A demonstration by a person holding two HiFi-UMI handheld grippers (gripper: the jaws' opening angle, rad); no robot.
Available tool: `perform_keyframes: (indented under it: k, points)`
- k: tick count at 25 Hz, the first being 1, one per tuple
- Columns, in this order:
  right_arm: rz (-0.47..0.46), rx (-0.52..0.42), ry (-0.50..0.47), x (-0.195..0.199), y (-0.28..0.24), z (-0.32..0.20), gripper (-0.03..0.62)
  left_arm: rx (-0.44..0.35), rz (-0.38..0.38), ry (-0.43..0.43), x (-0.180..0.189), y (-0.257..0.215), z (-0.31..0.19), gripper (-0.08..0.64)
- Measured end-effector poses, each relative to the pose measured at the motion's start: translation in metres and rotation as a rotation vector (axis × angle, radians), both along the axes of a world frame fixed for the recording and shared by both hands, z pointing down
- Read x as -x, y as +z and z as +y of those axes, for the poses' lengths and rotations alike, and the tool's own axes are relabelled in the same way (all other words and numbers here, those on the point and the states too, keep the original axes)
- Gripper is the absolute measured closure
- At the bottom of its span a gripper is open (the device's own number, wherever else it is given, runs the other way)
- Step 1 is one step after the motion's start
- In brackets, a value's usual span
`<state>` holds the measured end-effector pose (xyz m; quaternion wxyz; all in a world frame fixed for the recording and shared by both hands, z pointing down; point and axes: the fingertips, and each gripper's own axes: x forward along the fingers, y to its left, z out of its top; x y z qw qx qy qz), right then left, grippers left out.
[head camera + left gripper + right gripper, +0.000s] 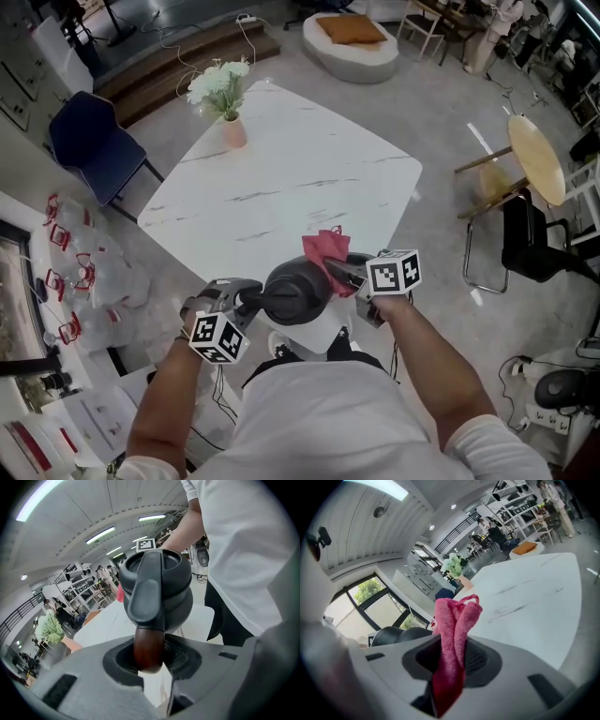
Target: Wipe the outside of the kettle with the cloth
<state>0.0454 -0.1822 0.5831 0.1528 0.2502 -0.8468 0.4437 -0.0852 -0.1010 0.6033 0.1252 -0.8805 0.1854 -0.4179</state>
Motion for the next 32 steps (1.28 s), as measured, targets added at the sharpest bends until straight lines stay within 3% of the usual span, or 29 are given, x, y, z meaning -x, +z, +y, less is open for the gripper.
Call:
perform_keyframes:
  k: [6,11,15,19,24,28,32]
  points:
    - [0.033,0.087,0.097,-0.018,0.040,-0.008,0.485,-0.014,-0.019,0.002,-0.001,-0.002,0.000,0.454]
    - [0.125,0.119,0.147,-0.036,0.073,-0.014,0.485,-0.028,-0.019,0.008,-0.005,-0.004,-0.003,0.453]
    - [0.234,0.098,0.170,-0.051,0.090,-0.017,0.483,-0.050,-0.037,0.033,-0.008,-0.005,-0.004,0.451]
    - [0.203,0.017,0.165,-0.056,0.055,-0.025,0.485,-0.055,-0.055,0.053,-0.014,-0.013,-0.003,0.451]
    - [0.092,-0.120,-0.026,-0.035,-0.032,-0.022,0.483,-0.088,-0.073,0.092,-0.020,-0.010,-0.004,0.451]
    - [0.006,-0.184,-0.232,0.000,-0.088,-0.005,0.483,-0.097,-0.083,0.109,-0.021,-0.009,-0.006,0.451]
    - [-0.053,-0.219,-0.376,0.034,-0.126,0.014,0.483,-0.118,-0.106,0.146,-0.025,-0.011,-0.009,0.449]
